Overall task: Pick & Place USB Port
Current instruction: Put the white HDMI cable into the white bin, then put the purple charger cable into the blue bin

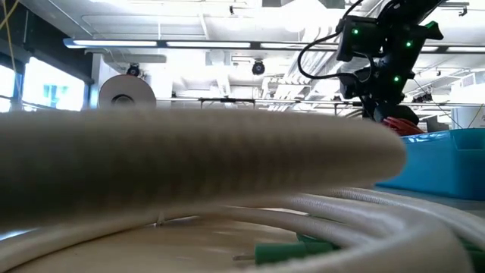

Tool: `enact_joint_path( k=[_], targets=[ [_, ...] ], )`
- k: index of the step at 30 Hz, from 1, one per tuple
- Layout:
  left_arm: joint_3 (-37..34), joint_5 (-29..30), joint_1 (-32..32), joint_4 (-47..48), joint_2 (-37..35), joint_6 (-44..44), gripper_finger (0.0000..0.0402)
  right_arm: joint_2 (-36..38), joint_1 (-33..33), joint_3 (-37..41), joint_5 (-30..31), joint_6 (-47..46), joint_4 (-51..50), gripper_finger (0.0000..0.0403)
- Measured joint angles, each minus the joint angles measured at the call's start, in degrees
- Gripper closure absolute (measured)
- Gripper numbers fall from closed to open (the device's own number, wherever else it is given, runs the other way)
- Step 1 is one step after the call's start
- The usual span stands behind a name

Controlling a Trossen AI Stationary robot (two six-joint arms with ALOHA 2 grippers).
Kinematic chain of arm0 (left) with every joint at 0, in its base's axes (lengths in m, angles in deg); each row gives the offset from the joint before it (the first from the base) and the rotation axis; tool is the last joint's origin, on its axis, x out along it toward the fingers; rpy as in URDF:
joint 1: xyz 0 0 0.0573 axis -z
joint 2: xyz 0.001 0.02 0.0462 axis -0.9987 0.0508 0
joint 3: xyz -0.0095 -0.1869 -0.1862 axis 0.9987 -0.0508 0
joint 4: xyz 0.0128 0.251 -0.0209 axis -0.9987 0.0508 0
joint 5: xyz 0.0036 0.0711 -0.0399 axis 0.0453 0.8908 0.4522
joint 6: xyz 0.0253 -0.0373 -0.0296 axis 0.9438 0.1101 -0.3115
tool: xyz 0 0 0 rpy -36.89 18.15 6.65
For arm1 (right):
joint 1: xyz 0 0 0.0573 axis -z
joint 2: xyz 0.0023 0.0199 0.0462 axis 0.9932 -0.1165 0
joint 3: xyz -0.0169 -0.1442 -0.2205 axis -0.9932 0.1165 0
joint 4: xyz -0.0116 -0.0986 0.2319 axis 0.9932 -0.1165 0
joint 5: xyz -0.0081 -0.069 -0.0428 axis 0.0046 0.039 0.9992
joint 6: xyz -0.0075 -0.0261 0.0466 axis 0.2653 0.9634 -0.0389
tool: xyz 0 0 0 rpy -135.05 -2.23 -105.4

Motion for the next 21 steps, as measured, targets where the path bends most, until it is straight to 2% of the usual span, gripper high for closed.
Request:
enact_joint_path(
  k=[3,6,13,18,21],
  targets=[
    [0.0,0.0,0.0,1.2,0.0,0.0,0.0244,0.0,-1.9,0.0,3.3,-0.2,-0.8,0.0172],
    [0.0,0.1,0.0,2.0,0.0,0.0,0.0244,0.0,-4.3,-1.8,2.9,-0.8,-3.9,0.0156],
    [-0.7,0.2,0.0,2.7,0.0,-0.2,0.0244,0.0,-9.6,-11.7,-7.4,-9.5,-12.8,0.0151],
    [-1.7,0.0,0.0,2.7,0.0,-1.1,0.0244,0.0,-13.6,-18.6,-11.6,-13.6,-16.6,0.0151],
    [-2.4,-0.3,0.0,3.1,0.0,-2.1,0.0244,0.0,-15.8,-22.6,-19.3,-16.3,-18.2,0.0151]
  ],
)
